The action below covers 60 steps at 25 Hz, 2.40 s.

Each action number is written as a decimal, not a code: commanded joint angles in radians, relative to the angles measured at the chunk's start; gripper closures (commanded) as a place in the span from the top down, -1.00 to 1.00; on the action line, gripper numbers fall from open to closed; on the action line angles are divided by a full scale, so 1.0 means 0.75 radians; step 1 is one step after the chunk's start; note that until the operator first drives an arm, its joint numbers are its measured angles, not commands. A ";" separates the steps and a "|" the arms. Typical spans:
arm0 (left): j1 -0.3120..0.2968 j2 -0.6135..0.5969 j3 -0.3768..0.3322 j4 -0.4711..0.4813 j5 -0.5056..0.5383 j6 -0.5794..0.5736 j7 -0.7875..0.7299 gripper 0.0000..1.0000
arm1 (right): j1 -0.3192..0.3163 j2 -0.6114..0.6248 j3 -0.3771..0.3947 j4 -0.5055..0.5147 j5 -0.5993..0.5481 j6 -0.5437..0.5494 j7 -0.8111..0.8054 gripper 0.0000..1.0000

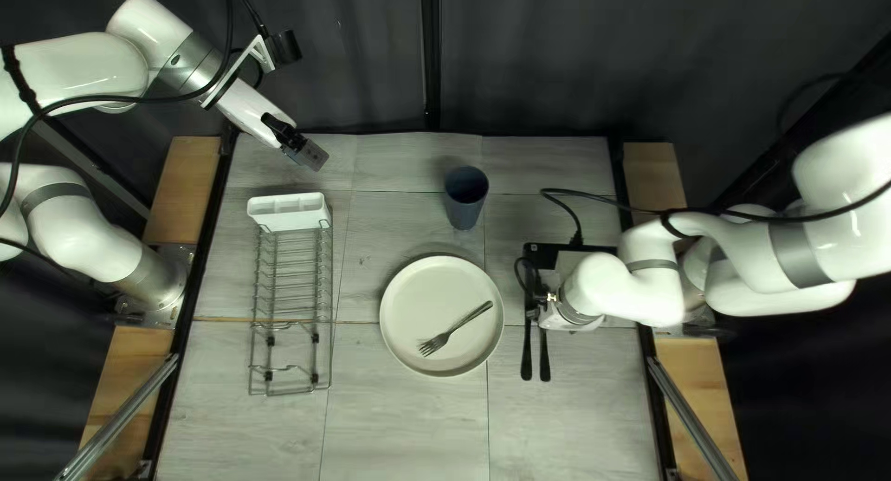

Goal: Pick up and place plate onto table. Place down one fork to the left of the plate. Place spoon and knife to the right of the plate. Place cup above the knife and spoon

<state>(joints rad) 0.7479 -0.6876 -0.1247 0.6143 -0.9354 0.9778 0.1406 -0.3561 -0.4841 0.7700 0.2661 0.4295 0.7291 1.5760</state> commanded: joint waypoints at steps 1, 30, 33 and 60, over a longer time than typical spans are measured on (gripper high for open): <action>0.000 0.000 0.000 0.000 0.000 0.000 0.000 1.00 | -0.027 -0.070 -0.028 0.143 -0.141 0.208 -0.063 1.00; 0.000 0.000 0.000 0.000 0.000 0.000 0.000 1.00 | -0.105 0.482 -0.173 0.622 -0.504 0.313 -1.415 1.00; 0.000 0.000 0.000 0.000 0.000 0.000 0.000 1.00 | -0.105 0.482 -0.173 0.622 -0.504 0.313 -1.415 1.00; 0.000 0.000 0.000 0.000 0.000 0.000 0.000 1.00 | -0.075 0.743 -0.205 0.588 -0.756 -0.159 -2.124 1.00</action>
<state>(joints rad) 0.7479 -0.6876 -0.1247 0.6143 -0.9354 0.9778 0.1406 -0.4120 -0.0060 0.6239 0.6760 -0.0633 0.6557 0.0325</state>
